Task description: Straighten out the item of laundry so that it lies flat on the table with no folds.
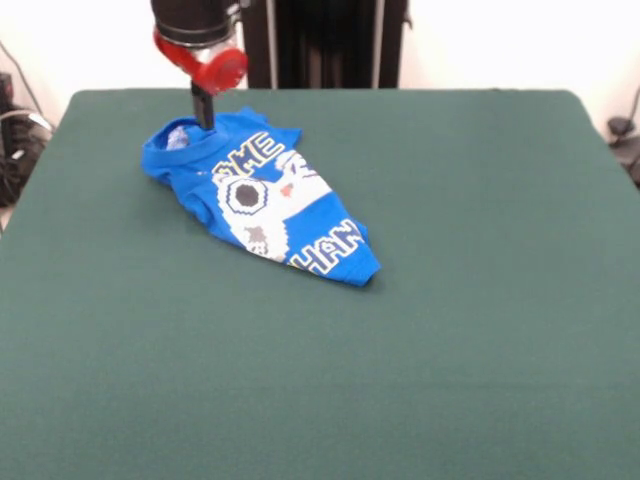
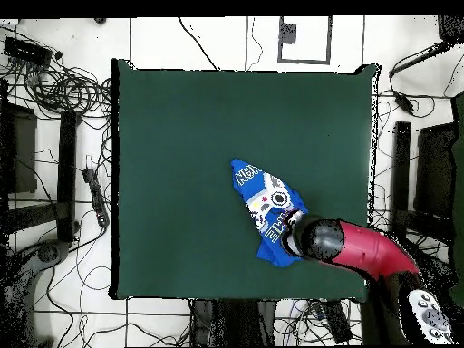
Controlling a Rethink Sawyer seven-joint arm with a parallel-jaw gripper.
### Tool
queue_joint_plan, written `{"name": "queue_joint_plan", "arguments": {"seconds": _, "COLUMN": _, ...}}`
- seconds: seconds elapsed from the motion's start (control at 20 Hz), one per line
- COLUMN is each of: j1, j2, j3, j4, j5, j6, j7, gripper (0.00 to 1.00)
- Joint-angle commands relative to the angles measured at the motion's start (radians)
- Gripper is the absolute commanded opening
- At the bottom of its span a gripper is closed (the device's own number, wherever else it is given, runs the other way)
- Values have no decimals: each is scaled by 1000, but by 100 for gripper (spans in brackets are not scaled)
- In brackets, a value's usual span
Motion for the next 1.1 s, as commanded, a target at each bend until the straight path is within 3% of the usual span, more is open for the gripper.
{"name": "queue_joint_plan", "arguments": {"seconds": 0.05, "j1": 115, "j2": 73, "j3": 17, "j4": -89, "j5": 123, "j6": 131, "j7": 187, "gripper": 0}}
{"name": "queue_joint_plan", "arguments": {"seconds": 0.3, "j1": 174, "j2": 90, "j3": -12, "j4": -97, "j5": 185, "j6": 124, "j7": 229, "gripper": 0}}
{"name": "queue_joint_plan", "arguments": {"seconds": 0.8, "j1": 328, "j2": 305, "j3": -143, "j4": -233, "j5": 268, "j6": -8, "j7": 315, "gripper": 0}}
{"name": "queue_joint_plan", "arguments": {"seconds": 1.1, "j1": 356, "j2": 390, "j3": -218, "j4": -274, "j5": 365, "j6": -21, "j7": 360, "gripper": 0}}
